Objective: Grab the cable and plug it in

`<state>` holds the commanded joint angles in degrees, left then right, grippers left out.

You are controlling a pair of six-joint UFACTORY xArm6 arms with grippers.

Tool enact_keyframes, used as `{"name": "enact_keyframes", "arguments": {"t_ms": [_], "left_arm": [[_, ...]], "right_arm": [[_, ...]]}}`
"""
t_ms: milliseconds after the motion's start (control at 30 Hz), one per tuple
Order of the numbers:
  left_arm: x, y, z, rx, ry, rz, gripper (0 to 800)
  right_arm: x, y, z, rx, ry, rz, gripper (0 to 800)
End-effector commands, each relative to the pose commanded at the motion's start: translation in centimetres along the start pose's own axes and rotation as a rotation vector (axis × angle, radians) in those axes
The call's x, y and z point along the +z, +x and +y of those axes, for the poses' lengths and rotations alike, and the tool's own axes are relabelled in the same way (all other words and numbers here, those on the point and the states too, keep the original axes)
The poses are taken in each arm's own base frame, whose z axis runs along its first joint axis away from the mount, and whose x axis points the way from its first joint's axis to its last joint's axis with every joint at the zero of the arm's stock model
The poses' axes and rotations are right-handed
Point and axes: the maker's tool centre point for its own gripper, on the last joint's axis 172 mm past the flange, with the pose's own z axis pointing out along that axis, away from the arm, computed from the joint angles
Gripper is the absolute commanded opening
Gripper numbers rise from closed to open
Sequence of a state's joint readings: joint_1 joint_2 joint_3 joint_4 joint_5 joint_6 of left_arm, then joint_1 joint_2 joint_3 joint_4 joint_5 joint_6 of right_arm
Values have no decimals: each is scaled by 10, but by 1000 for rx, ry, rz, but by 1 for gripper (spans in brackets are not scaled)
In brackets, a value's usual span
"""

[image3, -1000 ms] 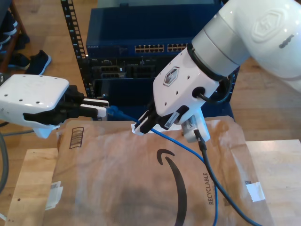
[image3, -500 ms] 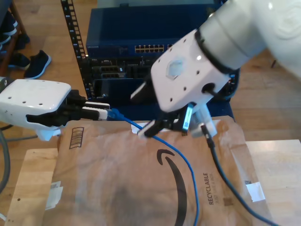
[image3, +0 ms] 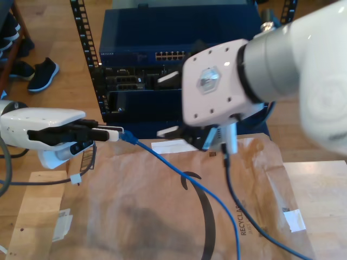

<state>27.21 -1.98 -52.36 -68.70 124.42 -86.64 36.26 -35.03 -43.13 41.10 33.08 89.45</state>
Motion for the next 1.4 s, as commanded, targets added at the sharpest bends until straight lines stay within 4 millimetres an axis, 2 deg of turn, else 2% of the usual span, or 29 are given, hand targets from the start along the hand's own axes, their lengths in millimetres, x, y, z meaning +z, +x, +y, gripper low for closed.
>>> {"name": "enact_keyframes", "arguments": {"t_ms": [100, 200, 500, 600, 767, 867, 1267, 1400], "left_arm": [[-22, -18, 4, -10, 0, -123, 3], [-30, -23, 4, -32, 14, -166, 3], [-30, -24, -21, -68, 131, -183, 3], [-33, -20, -16, -117, 148, -197, 5], [-34, -20, -17, -120, 151, -200, 5], [-33, -19, -19, -121, 161, -199, 5], [-37, -19, -27, -119, 173, -208, 8], [-35, -18, -30, -122, 185, -204, 8]], "right_arm": [[-2, -13, 2, -46, 35, -22, 786], [1, -28, 10, -95, 42, -46, 786], [-7, -44, 12, -118, 59, -76, 784], [-11, -48, 7, -126, 88, -83, 781], [3, -62, 26, -220, 129, -98, 777], [7, -78, 37, -282, 153, -117, 774], [12, -70, 40, -288, 166, -103, 731], [4, -72, 25, -288, 228, -106, 669]]}}
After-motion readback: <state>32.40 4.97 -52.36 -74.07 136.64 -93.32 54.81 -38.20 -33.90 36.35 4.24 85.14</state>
